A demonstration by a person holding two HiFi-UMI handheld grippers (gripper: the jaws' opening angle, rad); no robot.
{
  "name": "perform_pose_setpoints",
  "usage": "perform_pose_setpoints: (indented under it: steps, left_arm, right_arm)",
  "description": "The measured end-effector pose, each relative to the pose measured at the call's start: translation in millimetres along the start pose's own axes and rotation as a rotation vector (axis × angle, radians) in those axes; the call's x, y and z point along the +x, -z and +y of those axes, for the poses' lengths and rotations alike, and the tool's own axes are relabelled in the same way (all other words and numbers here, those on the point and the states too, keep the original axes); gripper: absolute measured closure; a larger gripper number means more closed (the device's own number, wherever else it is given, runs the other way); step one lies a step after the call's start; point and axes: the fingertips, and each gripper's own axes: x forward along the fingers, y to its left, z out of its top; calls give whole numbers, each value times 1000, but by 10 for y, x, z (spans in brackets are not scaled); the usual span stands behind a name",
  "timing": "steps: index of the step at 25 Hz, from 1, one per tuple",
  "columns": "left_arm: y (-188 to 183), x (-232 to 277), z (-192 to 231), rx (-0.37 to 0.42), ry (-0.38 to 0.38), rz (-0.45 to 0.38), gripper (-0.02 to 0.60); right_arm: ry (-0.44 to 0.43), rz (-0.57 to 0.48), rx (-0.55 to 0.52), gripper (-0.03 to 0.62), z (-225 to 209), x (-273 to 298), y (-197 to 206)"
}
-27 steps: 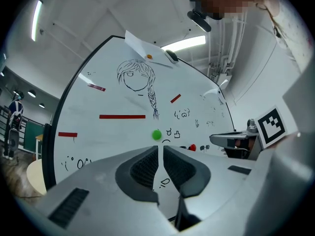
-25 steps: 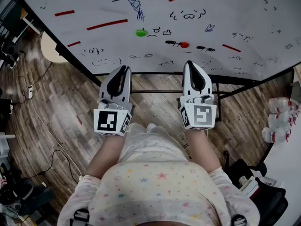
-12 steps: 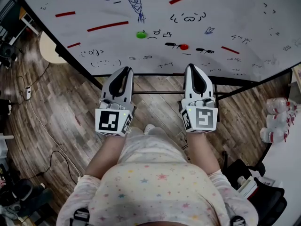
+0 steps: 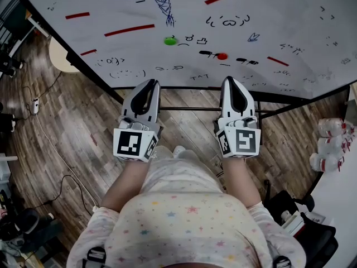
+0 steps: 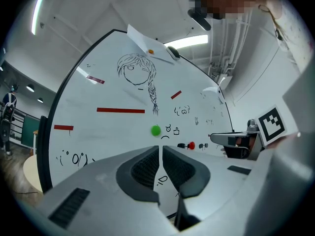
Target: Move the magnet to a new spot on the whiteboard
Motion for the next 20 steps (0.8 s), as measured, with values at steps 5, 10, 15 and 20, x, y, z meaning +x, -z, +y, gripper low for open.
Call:
perform_pose_setpoints:
  steps: [5,10,15,20]
  left_arm:
    - [19,58,15,1,-4,3,549]
    - [14,95,-27,7,10,9,551]
    - [-9,114,-7,14,11,9,551]
    - [2,117,3,12,7,11,554]
  right_arm:
    - [-2,0,3,594,-35,37,0]
    - [1,-9,8,594,-91,44,1]
    - [-1,-9,10,594,-78,63,-14]
    - [-9,-10,3,593,-71,63,-15]
